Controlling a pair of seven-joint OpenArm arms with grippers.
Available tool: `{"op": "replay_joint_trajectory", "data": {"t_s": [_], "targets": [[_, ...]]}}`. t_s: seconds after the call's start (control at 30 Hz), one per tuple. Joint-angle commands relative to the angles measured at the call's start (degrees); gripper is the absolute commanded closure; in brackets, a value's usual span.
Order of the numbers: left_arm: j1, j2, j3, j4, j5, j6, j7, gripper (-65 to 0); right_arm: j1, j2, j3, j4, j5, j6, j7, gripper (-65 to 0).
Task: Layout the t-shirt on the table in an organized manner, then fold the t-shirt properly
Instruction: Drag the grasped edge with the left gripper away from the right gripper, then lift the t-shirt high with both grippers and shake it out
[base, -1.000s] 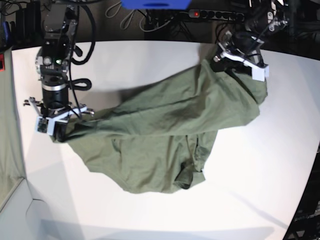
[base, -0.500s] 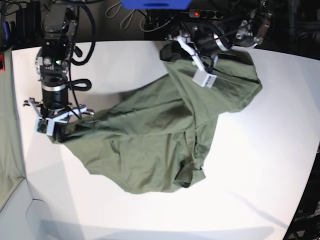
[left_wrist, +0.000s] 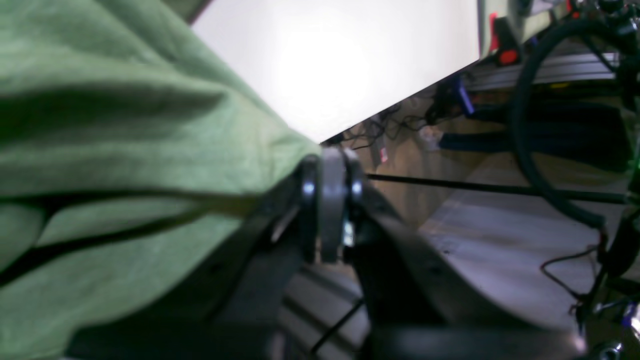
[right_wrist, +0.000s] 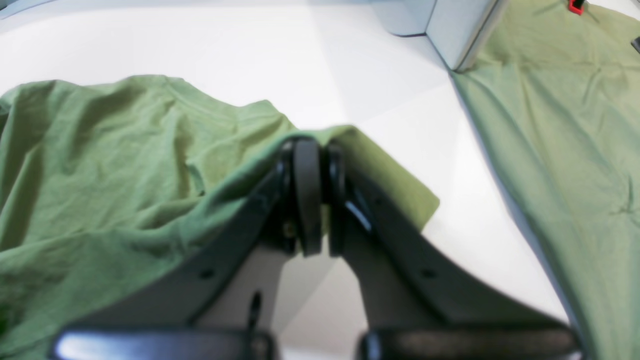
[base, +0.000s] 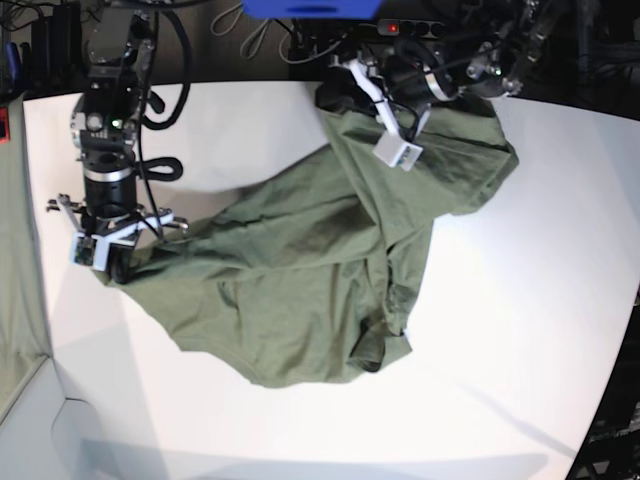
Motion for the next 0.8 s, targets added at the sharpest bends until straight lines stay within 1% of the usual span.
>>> {"op": "replay_joint_trajectory", "data": {"t_s": [0.0, 0.07, 0.13, 0.27, 0.37, 0.43, 0.53, 0.6, 0.77], "targets": [[0.0, -0.4, -0.4, 1.1, -1.2, -0.1, -0.2, -0.1, 0.7, 0.2, 0.2, 1.0, 0.0, -0.1, 1.7, 0.0], [-0.1, -1.9, -1.3, 1.1, -1.7, -0.1, -0.8, -0.1, 0.6, 0.2, 0.2, 1.0, 0.0, -0.1, 1.7, 0.0], [-0.3, -2.3, -4.3, 1.2, -1.8, -0.1, -0.8, -0.1, 0.7, 0.4, 0.2, 1.0, 0.0, -0.1, 1.7, 0.0], [-1.6, -1.0, -15.9, 1.1, -1.9, -0.2, -0.4, -0.1, 1.5, 0.5, -0.1, 1.1, 0.0, -0.1, 1.7, 0.0], [-6.1, 0.2, -21.9, 0.7, -1.9, -0.2, -0.2, -0.1, 4.0, 0.5, -0.2, 1.0, -0.1, -0.1, 1.6, 0.0], [-10.5, 0.4, -25.0, 0.6, -1.9, -0.2, -0.2, -0.1, 5.5, 0.5, -0.3, 1.0, -0.1, -0.1, 1.6, 0.0], [-16.6, 0.4, -27.5, -0.1, -1.9, -0.2, -0.2, -0.1, 8.8, 0.5, -0.3, 1.0, -0.1, -0.1, 1.3, 0.0], [-21.5, -0.1, -27.7, -2.6, -1.8, -0.2, -0.2, -0.1, 11.6, 0.4, -0.3, 1.1, -0.1, -0.1, -1.2, 0.0], [-32.9, 0.3, -28.1, -12.4, -1.9, -0.3, -0.7, -0.1, 20.7, 0.7, -0.2, 1.0, -0.2, -0.1, -8.5, 0.0]]}}
